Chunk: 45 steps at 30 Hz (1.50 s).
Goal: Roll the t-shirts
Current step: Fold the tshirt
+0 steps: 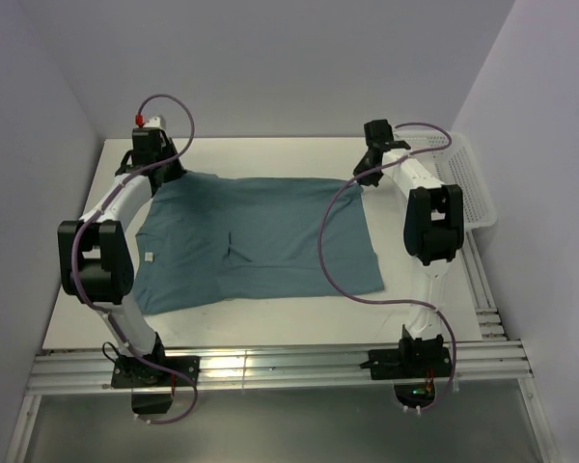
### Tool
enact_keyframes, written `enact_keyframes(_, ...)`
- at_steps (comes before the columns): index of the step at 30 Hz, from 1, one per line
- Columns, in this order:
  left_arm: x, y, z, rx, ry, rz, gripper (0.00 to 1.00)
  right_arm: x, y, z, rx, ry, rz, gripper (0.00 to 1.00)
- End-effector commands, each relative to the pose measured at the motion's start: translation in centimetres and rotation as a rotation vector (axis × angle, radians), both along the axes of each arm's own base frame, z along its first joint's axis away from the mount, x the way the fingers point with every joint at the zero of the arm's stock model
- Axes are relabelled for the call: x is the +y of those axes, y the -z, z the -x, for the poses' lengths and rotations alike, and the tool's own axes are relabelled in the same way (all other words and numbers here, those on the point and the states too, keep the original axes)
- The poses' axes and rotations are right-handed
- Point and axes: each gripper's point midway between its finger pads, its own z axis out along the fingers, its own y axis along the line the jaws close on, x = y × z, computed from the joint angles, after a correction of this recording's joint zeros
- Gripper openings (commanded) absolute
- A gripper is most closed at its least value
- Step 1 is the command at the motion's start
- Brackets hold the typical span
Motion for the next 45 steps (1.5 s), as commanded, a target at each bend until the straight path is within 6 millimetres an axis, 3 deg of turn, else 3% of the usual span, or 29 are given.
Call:
enact_keyframes(1, 0.1, -3.3, 0.3, -0.091, -0.012, -0.008, 0.0, -1.2, -3.4, 0.7, -0.056, 0.041, 0.017, 0.0)
enact_keyframes(11, 0.4, -3.3, 2.5, -0.091, -0.021, -0.018, 0.0, -1.9, -3.4, 2.2, -0.034, 0.055, 0.046, 0.0)
enact_keyframes(26, 1.1, -4.4, 4.8, -0.115, -0.043, -0.036, 0.0, -0.8, -4.4, 3.4, -0.061, -0.001, 0.035, 0.0)
enact_keyframes(38, 1.2, -3.4, 7.0, -0.096, -0.058, -0.028, 0.0, -0.4, -3.6, 6.2, -0.024, -0.009, 0.036, 0.0)
enact_keyframes(45, 1.4, -4.1, 8.4, -0.107, -0.066, -0.032, 0.0, -0.6, -3.9, 7.6, -0.024, -0.002, 0.048, 0.0)
